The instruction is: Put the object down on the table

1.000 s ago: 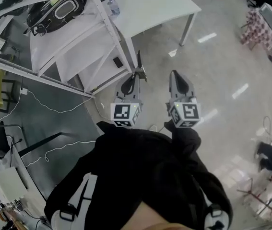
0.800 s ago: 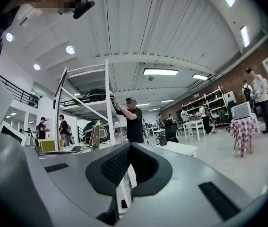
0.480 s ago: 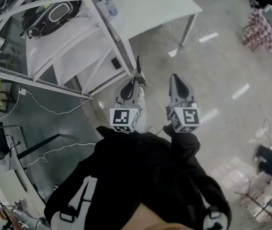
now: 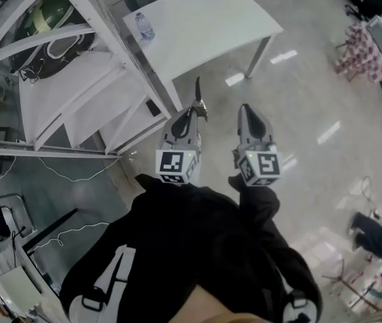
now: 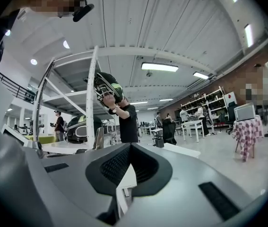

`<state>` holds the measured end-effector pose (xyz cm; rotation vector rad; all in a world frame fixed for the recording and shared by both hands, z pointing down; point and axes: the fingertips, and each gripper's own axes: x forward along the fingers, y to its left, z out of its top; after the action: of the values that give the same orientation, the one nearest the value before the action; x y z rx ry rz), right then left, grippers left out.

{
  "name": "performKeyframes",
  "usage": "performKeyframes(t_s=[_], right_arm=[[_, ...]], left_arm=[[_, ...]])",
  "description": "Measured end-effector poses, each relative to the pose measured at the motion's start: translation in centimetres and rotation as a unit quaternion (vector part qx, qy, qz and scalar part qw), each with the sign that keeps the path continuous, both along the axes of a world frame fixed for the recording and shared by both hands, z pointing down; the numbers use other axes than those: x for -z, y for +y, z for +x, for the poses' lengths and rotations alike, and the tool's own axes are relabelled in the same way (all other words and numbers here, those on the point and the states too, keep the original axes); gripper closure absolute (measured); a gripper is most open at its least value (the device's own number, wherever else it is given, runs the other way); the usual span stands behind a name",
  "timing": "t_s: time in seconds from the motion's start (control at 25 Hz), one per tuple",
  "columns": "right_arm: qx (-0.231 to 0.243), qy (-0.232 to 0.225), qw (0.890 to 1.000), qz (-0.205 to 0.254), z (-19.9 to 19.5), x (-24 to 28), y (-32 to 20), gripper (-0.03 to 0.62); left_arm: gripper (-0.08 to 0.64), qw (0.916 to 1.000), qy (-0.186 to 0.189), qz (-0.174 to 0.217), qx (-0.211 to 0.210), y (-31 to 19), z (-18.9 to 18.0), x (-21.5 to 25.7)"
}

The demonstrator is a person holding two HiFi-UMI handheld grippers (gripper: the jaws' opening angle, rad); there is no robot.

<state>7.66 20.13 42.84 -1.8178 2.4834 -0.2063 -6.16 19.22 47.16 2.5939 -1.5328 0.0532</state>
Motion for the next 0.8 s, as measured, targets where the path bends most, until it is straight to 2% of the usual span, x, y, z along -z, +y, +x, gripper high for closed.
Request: performKeyframes(t_s=[0.2,0.44,0.56,0.72,0.8], right_arm=[[-0.007,-0.014,1.000,-0.012,-0.2,1.2,-8.2,0.591],[0.003,0.014,1.000,-0.006,-1.1,2.7,-16.6,0.591],[0.003,0.003,1.000,-0.020,-1.9,3.7,-20.2,0.591],[-0.006,0.011,1.000,-0.009,-1.3,3.3,-24.5,0.591],[-0.003,0.003,1.000,-0.018,-2.0,3.4,-26.1,0.591]], left_arm=[[0.557,1.0000,-0.002,0.000,-0.007,-8.1,-0.3,1.7],[0.557,1.0000,-0.003,0.001,-0.009,-17.0,-0.8,3.7],[0.557,0.9999,-0.007,0.001,-0.015,-20.8,-0.8,4.1],[0.557,0.9996,-0.011,0.001,-0.027,-24.7,-0.5,4.0],[0.557,0.9994,-0.014,0.001,-0.031,-26.2,-0.5,3.9]])
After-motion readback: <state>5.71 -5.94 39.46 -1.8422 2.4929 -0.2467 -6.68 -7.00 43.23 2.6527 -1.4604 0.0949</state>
